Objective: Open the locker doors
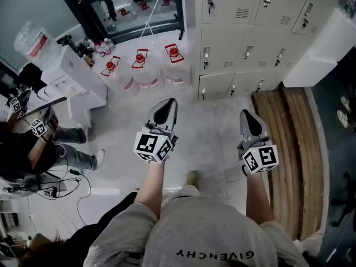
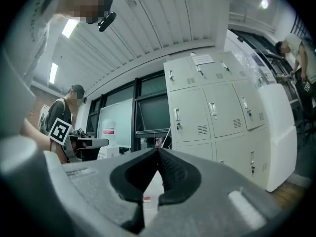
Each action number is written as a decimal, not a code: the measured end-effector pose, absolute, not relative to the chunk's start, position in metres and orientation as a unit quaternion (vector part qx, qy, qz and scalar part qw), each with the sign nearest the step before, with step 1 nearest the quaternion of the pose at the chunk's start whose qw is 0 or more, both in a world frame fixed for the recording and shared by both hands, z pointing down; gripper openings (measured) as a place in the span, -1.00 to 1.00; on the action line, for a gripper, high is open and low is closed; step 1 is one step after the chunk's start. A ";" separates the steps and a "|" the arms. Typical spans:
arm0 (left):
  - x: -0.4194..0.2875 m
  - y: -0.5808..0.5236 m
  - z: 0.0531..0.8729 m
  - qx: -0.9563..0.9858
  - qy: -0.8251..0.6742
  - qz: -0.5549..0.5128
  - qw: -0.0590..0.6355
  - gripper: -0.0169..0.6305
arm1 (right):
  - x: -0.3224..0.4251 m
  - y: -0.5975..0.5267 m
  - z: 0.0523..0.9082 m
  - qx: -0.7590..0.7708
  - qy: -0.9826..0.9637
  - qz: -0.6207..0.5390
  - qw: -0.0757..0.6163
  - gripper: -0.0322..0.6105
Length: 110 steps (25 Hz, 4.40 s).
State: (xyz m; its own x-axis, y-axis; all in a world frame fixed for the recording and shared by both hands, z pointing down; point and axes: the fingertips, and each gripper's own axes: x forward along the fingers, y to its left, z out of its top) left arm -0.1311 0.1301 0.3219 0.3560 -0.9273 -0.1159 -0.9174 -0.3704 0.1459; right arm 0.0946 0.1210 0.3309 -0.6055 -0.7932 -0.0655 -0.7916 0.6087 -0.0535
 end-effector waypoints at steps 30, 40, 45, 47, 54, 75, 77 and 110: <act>-0.178 -0.098 0.409 0.831 -0.546 -0.080 0.071 -0.95 | -0.011 -0.116 0.439 -0.398 0.915 -0.070 0.003 -0.91; -0.179 -0.176 0.460 0.826 -0.550 -0.073 0.100 -0.95 | -0.034 -0.189 0.491 -0.382 0.919 -0.100 -0.021 -0.91; -0.173 -0.206 0.481 0.827 -0.547 -0.065 0.112 -0.95 | -0.041 -0.218 0.515 -0.377 0.918 -0.120 -0.024 -0.90; -0.170 -0.216 0.490 0.828 -0.545 -0.064 0.116 -0.95 | -0.045 -0.229 0.524 -0.374 0.919 -0.124 -0.025 -0.89; -0.164 -0.244 0.527 0.826 -0.544 -0.070 0.130 -0.95 | -0.063 -0.263 0.555 -0.367 0.921 -0.128 -0.029 -0.82; -0.166 -0.293 0.602 0.824 -0.538 -0.060 0.167 -0.95 | -0.088 -0.351 0.616 -0.417 0.902 -0.111 -0.026 -0.47; -0.166 -0.293 0.604 0.825 -0.537 -0.061 0.167 -0.95 | -0.090 -0.355 0.615 -0.414 0.904 -0.106 -0.024 -0.46; -0.131 -0.249 0.606 0.853 -0.492 -0.045 0.169 -0.95 | -0.055 -0.286 0.613 -0.449 0.889 -0.074 -0.043 -0.46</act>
